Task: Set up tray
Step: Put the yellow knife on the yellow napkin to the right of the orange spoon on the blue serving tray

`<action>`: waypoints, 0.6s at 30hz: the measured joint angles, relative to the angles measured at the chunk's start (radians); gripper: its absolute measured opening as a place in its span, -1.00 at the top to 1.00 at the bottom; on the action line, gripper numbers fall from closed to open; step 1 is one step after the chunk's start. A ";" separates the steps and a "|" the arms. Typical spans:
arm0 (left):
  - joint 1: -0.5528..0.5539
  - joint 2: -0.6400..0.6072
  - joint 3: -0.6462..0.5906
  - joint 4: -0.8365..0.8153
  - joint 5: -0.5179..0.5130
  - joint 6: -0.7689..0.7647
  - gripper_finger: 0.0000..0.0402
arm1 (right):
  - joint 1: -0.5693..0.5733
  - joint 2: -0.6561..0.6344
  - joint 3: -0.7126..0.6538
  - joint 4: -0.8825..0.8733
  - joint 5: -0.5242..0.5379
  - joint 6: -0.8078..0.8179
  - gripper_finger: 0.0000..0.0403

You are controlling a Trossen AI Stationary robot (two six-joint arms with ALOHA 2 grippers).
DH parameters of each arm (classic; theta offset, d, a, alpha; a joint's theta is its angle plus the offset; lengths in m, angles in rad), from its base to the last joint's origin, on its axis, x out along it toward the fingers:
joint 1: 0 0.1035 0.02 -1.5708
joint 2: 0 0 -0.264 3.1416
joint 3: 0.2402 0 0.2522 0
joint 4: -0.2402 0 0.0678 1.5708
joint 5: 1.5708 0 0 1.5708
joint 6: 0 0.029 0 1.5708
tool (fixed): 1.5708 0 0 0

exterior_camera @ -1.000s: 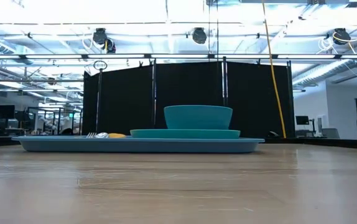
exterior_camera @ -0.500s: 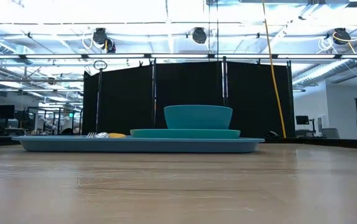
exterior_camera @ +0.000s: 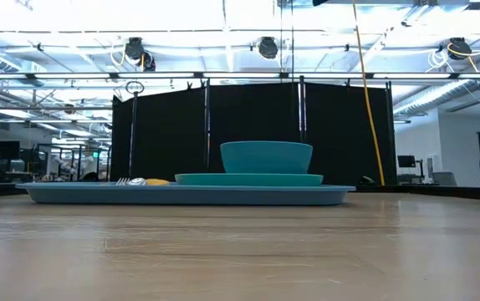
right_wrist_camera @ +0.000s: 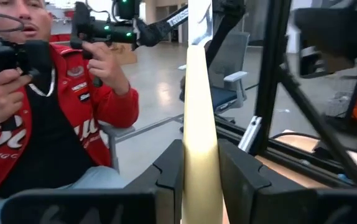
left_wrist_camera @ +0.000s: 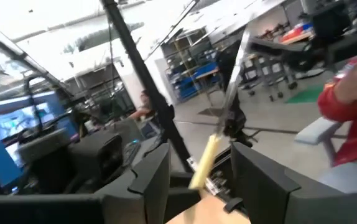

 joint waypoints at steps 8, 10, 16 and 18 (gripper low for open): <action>0.001 0.000 0.000 0.016 0.000 -0.014 0.13 | -0.054 0.000 0.001 0.034 0.000 0.034 0.69; 0.004 0.000 0.000 0.015 -0.005 -0.013 0.13 | -0.071 0.000 0.001 0.025 0.001 0.052 0.69; 0.004 0.000 0.000 0.026 -0.027 -0.012 0.13 | -0.103 0.000 0.001 0.009 0.002 0.088 0.69; 0.005 0.000 0.000 0.032 -0.041 -0.012 0.13 | -0.107 0.000 0.001 0.002 0.002 0.104 0.69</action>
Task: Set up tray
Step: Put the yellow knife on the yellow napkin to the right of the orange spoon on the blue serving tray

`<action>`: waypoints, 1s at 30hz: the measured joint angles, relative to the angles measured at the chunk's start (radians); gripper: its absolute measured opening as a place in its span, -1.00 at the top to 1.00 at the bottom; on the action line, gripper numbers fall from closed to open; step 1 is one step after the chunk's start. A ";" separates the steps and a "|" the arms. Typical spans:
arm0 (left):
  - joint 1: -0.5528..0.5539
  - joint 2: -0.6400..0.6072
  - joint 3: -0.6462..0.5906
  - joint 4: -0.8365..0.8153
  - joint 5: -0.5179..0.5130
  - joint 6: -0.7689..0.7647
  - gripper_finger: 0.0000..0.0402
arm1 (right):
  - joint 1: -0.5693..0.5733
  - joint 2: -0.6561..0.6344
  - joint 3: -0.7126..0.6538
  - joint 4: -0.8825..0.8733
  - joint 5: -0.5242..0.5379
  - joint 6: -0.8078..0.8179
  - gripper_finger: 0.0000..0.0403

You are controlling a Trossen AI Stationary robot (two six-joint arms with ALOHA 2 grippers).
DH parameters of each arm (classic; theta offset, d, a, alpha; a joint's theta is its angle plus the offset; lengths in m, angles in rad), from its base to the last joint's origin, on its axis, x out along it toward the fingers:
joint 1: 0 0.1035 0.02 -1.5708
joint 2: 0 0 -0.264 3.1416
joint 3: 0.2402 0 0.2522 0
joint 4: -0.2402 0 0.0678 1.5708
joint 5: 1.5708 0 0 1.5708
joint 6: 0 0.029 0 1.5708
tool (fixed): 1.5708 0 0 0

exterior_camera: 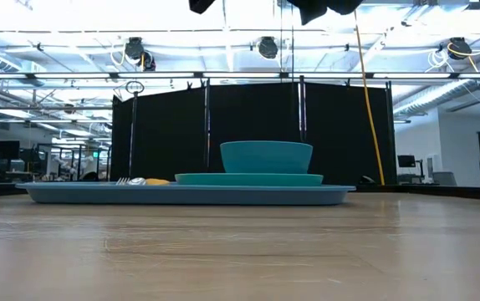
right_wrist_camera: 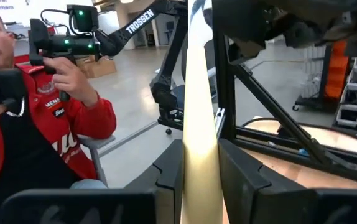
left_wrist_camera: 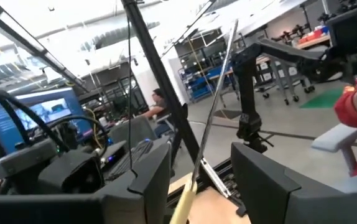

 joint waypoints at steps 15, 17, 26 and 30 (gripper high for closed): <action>-0.001 0.000 0.000 0.025 -0.014 -0.018 0.17 | -0.020 0.011 0.000 -0.019 0.028 0.026 0.69; -0.001 0.000 0.000 0.018 -0.013 -0.016 0.25 | -0.019 0.010 0.000 -0.021 0.028 0.019 0.69; -0.001 0.000 0.000 0.012 -0.013 0.004 0.83 | -0.012 0.011 0.000 -0.021 0.027 0.016 0.69; 0.000 0.000 0.000 0.011 -0.029 0.015 0.95 | -0.010 0.011 0.000 -0.033 0.025 0.011 0.69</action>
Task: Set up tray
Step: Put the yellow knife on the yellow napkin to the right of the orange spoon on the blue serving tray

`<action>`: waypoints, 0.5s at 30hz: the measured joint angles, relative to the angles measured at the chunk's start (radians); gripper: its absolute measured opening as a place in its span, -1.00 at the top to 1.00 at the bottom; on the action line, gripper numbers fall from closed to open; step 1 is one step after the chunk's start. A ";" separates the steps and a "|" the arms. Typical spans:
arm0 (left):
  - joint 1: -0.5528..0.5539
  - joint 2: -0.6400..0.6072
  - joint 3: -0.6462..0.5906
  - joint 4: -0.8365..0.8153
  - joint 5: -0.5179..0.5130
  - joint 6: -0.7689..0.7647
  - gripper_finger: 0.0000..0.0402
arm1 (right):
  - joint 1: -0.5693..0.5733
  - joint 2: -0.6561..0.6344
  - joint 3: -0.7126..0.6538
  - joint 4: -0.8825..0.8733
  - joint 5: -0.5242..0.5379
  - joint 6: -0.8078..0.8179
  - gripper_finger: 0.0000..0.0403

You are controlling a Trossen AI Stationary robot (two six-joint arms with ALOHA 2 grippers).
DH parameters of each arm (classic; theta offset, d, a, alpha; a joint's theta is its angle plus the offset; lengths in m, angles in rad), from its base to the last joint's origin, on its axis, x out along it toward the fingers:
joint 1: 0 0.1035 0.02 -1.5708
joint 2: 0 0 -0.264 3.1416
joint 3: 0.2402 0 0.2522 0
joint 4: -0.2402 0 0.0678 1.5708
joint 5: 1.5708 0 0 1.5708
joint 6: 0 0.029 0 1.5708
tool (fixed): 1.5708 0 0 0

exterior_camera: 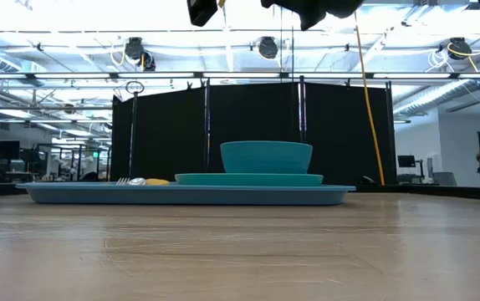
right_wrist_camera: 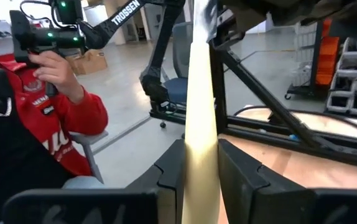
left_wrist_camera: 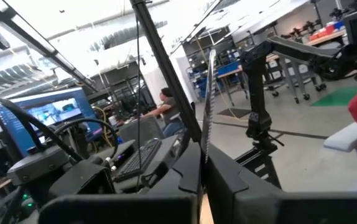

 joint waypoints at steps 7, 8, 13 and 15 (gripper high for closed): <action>-0.001 0.000 0.000 0.002 -0.018 -0.012 0.98 | 0.018 0.000 0.000 -0.009 0.088 -0.045 0.65; -0.001 0.000 0.000 0.002 -0.021 -0.020 0.98 | 0.023 0.000 0.000 -0.015 0.111 -0.048 0.57; -0.001 0.000 0.000 -0.005 -0.059 -0.040 0.98 | 0.040 0.000 0.000 -0.050 0.238 -0.067 0.14; -0.001 0.000 0.000 -0.006 -0.061 -0.042 0.99 | 0.050 -0.001 0.000 -0.071 0.287 -0.092 0.02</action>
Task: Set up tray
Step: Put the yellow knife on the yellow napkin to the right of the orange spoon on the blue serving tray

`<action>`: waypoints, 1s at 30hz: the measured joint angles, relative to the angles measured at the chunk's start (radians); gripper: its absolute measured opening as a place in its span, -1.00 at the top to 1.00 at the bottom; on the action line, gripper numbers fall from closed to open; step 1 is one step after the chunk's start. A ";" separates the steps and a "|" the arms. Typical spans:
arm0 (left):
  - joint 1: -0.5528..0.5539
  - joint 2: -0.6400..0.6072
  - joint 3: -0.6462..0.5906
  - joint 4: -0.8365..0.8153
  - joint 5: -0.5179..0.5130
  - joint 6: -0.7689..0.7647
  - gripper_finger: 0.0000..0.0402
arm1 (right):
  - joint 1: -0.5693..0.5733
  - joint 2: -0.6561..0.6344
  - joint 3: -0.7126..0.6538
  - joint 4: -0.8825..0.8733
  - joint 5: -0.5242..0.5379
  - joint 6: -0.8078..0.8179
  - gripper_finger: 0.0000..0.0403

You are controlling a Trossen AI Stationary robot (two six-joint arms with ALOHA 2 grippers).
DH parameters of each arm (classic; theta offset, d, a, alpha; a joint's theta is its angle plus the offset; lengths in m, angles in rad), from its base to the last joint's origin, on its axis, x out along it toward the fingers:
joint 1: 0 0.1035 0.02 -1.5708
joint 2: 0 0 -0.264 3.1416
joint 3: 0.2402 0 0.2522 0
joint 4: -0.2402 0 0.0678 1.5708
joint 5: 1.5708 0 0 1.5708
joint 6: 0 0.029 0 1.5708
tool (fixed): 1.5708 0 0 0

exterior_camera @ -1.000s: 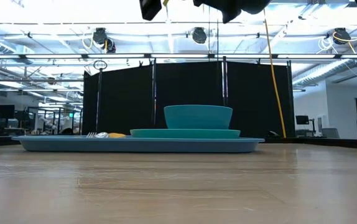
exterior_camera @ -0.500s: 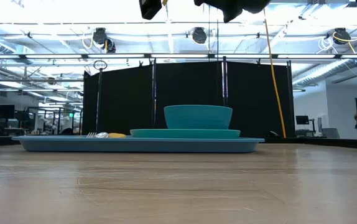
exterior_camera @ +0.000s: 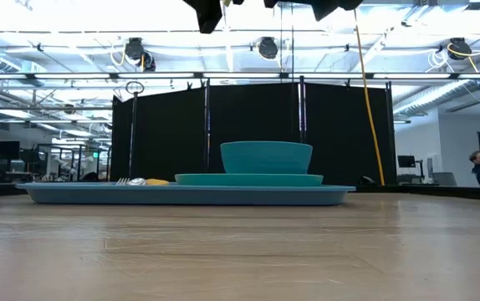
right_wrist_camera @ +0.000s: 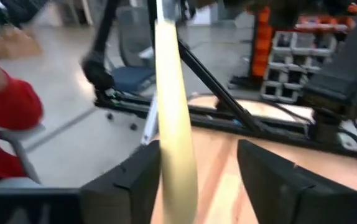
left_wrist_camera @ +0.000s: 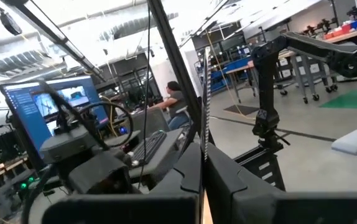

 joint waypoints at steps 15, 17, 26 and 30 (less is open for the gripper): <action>0.000 0.000 0.000 0.014 -0.211 -0.108 0.99 | 0.078 0.000 0.000 -0.128 0.340 -0.167 -0.15; -0.001 0.000 0.000 0.022 -0.245 -0.144 0.99 | 0.087 0.000 0.000 -0.142 0.388 -0.188 -0.15; 0.000 0.000 0.000 0.029 -0.329 -0.235 0.99 | 0.113 0.000 0.000 -0.170 0.455 -0.226 -0.13; -0.001 -0.023 0.000 -0.006 -0.353 -0.296 0.99 | 0.113 0.000 0.000 -0.205 0.455 -0.226 -0.13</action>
